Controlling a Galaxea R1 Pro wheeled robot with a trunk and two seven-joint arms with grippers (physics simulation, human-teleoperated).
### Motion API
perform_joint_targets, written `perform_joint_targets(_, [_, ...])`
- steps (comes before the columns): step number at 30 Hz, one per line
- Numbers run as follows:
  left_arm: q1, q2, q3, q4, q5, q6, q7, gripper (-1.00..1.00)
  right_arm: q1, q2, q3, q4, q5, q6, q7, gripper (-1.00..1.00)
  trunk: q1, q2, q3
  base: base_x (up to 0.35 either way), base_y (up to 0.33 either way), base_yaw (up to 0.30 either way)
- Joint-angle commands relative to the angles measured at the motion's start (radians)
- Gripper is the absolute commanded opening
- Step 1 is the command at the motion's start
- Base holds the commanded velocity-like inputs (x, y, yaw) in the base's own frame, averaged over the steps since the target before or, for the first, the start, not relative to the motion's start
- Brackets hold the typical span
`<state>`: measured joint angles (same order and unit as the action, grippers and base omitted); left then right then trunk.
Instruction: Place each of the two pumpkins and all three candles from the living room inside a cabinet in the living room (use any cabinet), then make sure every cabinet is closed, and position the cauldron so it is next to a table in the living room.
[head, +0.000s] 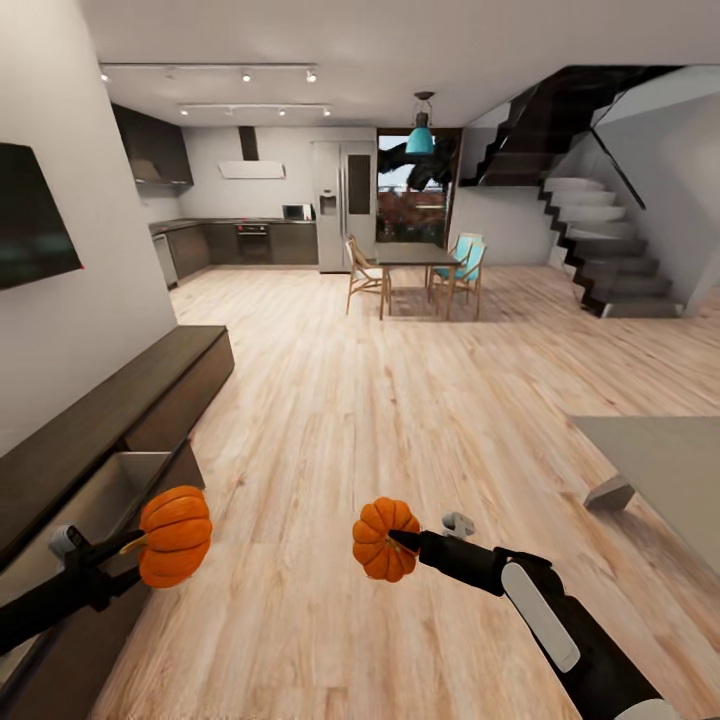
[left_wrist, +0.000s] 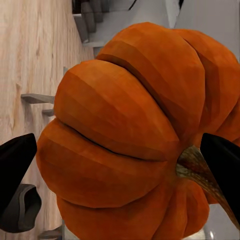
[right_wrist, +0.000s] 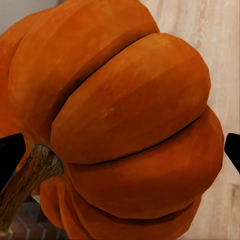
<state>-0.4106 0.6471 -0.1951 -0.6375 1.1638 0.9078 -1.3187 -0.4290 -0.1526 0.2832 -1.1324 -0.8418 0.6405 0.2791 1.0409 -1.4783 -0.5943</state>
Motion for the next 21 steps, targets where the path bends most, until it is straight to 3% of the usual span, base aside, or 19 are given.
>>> perform_joint_targets(1, [-0.002,0.001,-0.005,0.001,0.011,0.011,-0.004,-1.00,-0.001,-0.001,0.001,-0.001,-0.010,0.004,0.000,-1.00,-0.004,0.007,0.002,0.000,0.000,0.274])
perform_joint_targets(12, [-0.002,0.001,-0.003,0.001,0.014,0.010,-0.015,-1.00,-0.001,-0.001,0.001,0.000,-0.010,0.004,0.003,-1.00,-0.039,0.070,0.038,0.000,0.000,0.242])
perform_joint_targets(21, [-0.002,0.000,-0.005,0.000,0.013,0.009,-0.006,-1.00,-0.001,0.003,0.001,0.000,-0.010,0.003,0.010,-1.00,-0.039,0.070,0.039,0.078,-0.069,0.027])
